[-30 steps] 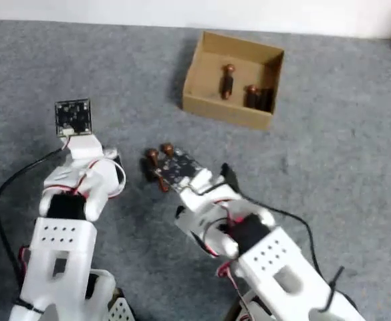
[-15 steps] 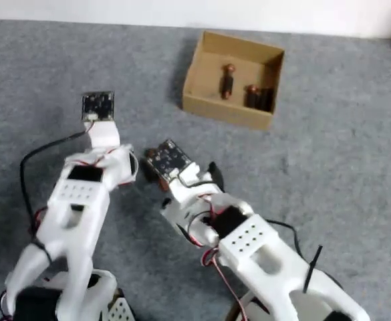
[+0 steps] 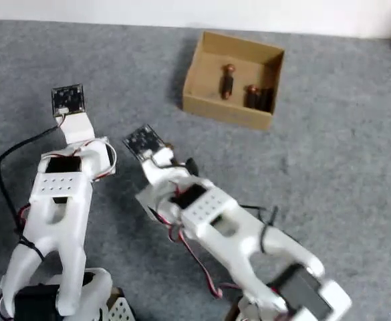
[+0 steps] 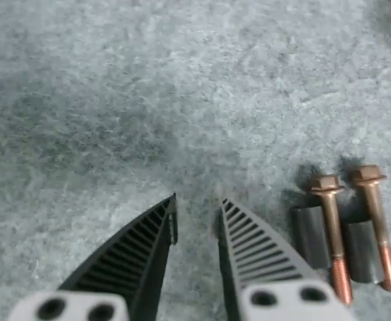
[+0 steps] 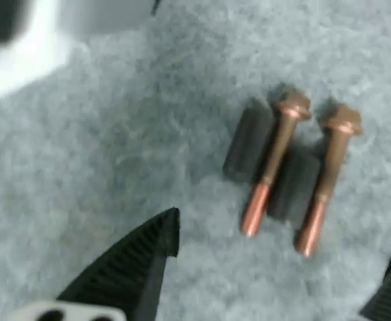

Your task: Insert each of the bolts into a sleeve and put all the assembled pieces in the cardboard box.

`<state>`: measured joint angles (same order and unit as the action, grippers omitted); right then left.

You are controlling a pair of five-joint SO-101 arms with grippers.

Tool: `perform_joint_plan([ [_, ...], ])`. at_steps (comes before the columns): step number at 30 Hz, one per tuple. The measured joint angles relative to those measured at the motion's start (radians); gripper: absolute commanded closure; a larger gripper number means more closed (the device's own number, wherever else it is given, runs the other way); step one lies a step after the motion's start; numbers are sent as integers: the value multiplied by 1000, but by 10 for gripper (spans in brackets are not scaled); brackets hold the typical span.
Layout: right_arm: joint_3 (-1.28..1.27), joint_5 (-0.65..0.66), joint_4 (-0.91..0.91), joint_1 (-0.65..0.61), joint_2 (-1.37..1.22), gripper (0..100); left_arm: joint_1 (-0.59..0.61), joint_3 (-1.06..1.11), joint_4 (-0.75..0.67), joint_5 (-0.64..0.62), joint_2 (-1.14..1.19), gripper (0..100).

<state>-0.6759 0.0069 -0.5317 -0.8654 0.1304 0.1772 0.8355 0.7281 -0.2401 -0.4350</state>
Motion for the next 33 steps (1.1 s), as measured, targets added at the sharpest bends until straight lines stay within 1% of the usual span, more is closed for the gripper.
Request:
perform_joint_plan([
  [3,80,-23,0,5,-110,570,0,0,0,0,0,902],
  [8,120,-129,3,72,-176,570,0,0,0,0,0,902],
  [13,121,-143,3,112,-184,570,0,0,0,0,0,902],
  [19,127,-143,9,115,-184,574,0,0,0,0,0,902],
  [21,127,-143,46,117,-184,605,0,0,0,0,0,902],
  [23,127,-143,83,117,-192,656,0,0,0,0,0,902],
  [28,138,-144,103,123,-278,777,0,0,0,0,0,902],
  [33,144,-144,107,124,-308,807,0,0,0,0,0,902],
])
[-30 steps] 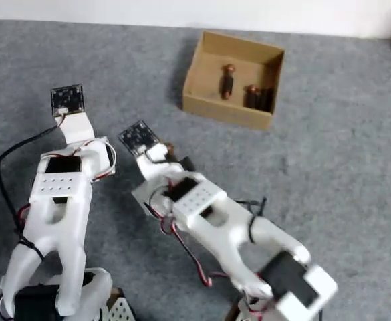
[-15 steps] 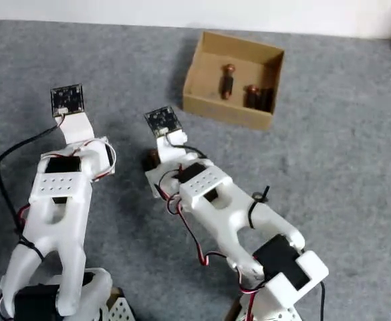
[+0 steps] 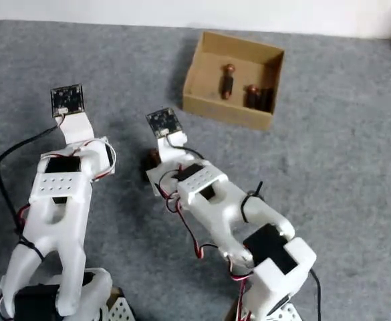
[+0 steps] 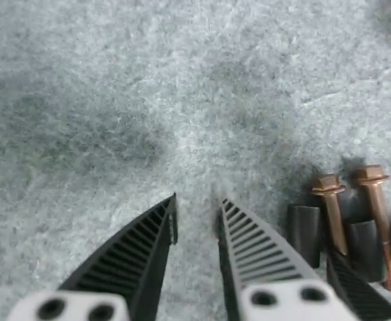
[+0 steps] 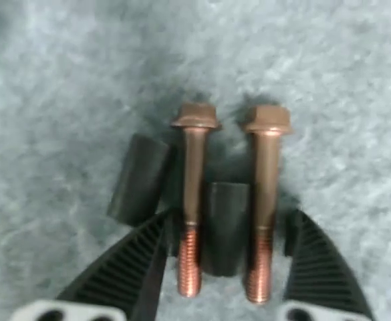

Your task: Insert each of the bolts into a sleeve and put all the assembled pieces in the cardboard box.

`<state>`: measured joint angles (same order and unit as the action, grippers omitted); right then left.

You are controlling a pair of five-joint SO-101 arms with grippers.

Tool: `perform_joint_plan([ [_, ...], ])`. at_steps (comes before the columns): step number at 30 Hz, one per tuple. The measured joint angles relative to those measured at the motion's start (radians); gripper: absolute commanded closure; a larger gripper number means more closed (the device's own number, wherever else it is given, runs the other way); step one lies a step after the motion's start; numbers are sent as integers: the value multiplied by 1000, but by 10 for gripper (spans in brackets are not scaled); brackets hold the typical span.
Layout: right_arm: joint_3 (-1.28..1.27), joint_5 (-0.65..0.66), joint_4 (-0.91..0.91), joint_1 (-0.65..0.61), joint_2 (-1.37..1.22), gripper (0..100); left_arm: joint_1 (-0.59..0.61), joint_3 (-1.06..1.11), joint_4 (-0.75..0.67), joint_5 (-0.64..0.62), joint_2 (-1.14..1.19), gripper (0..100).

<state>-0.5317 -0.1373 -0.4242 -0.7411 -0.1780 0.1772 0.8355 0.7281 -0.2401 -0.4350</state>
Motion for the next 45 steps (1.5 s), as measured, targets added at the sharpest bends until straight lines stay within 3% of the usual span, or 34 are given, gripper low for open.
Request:
perform_joint_plan([
  [6,0,0,0,0,11,813,0,0,0,0,0,902],
  [11,-2,0,-3,0,28,936,0,0,0,0,0,902],
  [31,0,-2,-58,-2,49,935,0,0,0,0,0,902],
  [45,-304,77,-109,21,640,937,-5,0,0,0,0,899],
])
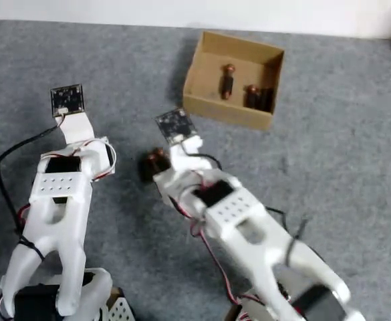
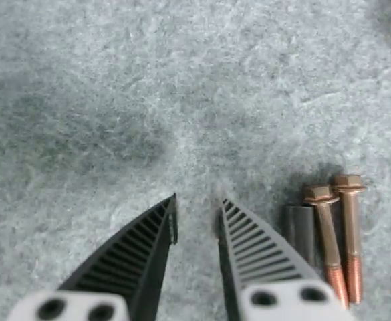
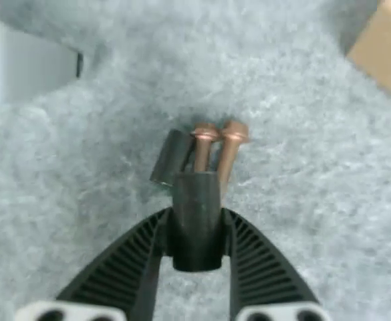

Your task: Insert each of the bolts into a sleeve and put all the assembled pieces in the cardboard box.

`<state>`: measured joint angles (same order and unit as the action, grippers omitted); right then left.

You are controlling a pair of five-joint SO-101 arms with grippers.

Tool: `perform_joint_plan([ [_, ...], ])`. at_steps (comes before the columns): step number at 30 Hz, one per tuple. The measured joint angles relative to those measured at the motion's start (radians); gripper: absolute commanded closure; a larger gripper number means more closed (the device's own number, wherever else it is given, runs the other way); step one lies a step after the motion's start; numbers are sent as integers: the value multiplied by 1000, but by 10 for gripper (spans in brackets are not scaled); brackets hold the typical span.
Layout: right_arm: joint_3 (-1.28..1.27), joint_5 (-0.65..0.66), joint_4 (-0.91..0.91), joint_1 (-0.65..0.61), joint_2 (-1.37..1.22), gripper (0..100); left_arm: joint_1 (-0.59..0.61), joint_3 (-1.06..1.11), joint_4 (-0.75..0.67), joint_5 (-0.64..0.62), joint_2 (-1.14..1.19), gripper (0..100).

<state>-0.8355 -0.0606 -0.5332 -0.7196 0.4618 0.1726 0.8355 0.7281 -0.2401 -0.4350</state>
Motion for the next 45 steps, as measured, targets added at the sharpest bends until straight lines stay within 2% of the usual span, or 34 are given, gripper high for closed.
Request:
perform_joint_plan([
  [5,-92,61,-38,117,209,937,-147,0,0,-17,0,898],
  [10,-203,114,-129,232,442,937,-319,-3,0,-255,0,902],
  [15,-345,132,-150,328,660,937,-414,-8,0,-318,0,899],
  [21,-463,133,-150,351,796,937,-413,9,-66,-439,34,899],
  [27,-473,133,-150,353,809,937,-414,0,-140,-446,206,902],
  [36,-477,133,-150,353,812,937,-390,-189,-149,-454,511,902],
  [45,-482,133,-150,353,812,937,-390,-216,-149,-454,560,902],
])
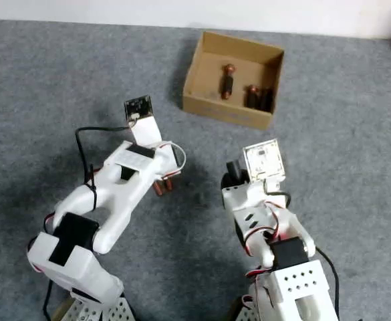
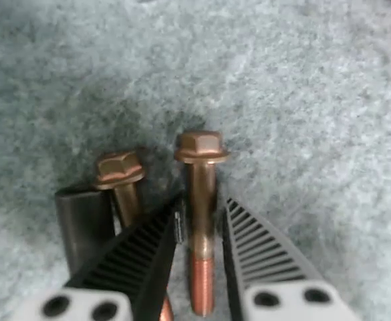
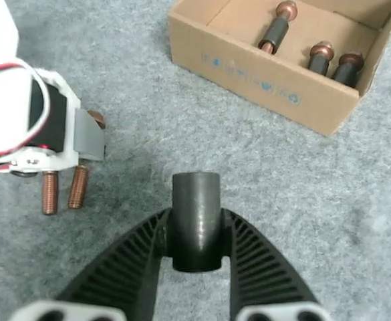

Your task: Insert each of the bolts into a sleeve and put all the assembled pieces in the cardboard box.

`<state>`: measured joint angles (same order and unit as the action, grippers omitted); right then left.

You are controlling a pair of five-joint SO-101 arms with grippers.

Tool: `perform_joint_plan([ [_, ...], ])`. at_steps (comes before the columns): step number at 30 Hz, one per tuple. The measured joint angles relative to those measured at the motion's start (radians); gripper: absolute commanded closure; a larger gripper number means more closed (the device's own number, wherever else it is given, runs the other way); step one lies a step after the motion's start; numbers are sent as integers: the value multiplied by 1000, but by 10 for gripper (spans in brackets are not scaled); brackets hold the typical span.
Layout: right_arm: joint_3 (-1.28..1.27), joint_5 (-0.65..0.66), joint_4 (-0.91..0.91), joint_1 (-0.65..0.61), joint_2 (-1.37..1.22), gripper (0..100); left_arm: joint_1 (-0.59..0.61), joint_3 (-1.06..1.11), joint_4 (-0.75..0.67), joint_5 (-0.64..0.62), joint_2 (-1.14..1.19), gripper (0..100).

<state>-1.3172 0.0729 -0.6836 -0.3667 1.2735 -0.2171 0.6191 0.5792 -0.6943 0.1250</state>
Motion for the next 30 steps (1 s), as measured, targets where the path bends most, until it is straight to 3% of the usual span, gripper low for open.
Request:
perform_joint_plan([
  [2,0,0,0,0,0,937,0,0,0,0,0,912],
  [4,0,0,0,0,0,937,0,0,-2,0,0,995],
  [20,-14,0,0,0,3,937,0,-40,35,20,15,995],
  [24,-15,0,0,0,6,937,2,54,81,66,-149,995],
  [30,-37,0,-5,0,129,937,6,275,97,107,-647,995],
])
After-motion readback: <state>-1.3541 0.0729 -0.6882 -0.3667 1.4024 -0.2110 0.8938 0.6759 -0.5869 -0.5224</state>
